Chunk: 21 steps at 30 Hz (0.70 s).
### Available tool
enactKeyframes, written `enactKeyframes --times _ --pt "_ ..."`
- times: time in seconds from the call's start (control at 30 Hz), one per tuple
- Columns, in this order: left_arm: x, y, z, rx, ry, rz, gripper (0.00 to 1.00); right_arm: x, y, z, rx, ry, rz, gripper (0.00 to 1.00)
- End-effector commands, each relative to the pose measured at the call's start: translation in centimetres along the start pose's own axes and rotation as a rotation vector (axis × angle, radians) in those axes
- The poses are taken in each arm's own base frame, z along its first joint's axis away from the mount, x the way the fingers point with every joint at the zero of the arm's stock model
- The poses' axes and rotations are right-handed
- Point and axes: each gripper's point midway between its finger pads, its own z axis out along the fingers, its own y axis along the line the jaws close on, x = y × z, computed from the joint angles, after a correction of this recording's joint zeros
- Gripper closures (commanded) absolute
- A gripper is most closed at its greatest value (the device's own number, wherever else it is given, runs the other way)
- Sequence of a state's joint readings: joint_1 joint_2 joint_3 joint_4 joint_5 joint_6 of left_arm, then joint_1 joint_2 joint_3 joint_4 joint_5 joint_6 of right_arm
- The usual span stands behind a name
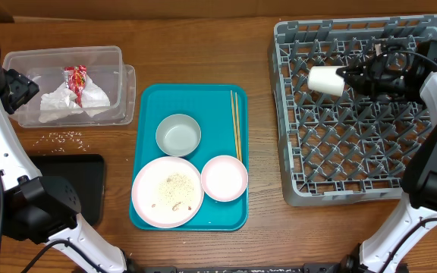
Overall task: Sort waste into correct bins and load items into the dishwasher
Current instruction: 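Carry the paper cup right and lower it into the dish rack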
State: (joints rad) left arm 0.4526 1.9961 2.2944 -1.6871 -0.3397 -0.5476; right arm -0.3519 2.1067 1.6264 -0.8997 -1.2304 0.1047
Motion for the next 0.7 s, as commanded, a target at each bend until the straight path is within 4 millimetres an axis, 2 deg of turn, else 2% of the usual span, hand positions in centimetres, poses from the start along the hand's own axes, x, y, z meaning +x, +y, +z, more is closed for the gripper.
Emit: enactKeyframes --times 0.0,0.13,0.2,0.37,0.5,0.67 --pt "0.2 0.1 0.6 -0.011 0.018 0.011 0.00 0.4 -1.4 0.1 0.042 -0.002 0.016 0.96" --pt "0.2 0.1 0.6 -0.012 0.018 0.011 0.00 0.2 -2.3 -0.3 0.086 -0.016 0.031 0.96" --pt "0.2 0.1 0.6 -0.012 0.018 0.011 0.00 0.0 -3.0 -0.7 0.122 -0.028 0.035 0.92" --pt "0.2 0.1 0.6 -0.011 0.018 0.011 0.00 -0.5 -3.5 -1.9 0.133 -0.056 0.047 0.90" --pt "0.2 0.1 0.6 -0.012 0.018 0.011 0.00 -1.0 -4.0 -3.5 0.161 -0.086 0.074 0.90" --pt "0.2 0.1 0.6 -0.011 0.018 0.011 0.00 -1.5 -4.0 -6.8 0.280 -0.142 0.105 0.90"
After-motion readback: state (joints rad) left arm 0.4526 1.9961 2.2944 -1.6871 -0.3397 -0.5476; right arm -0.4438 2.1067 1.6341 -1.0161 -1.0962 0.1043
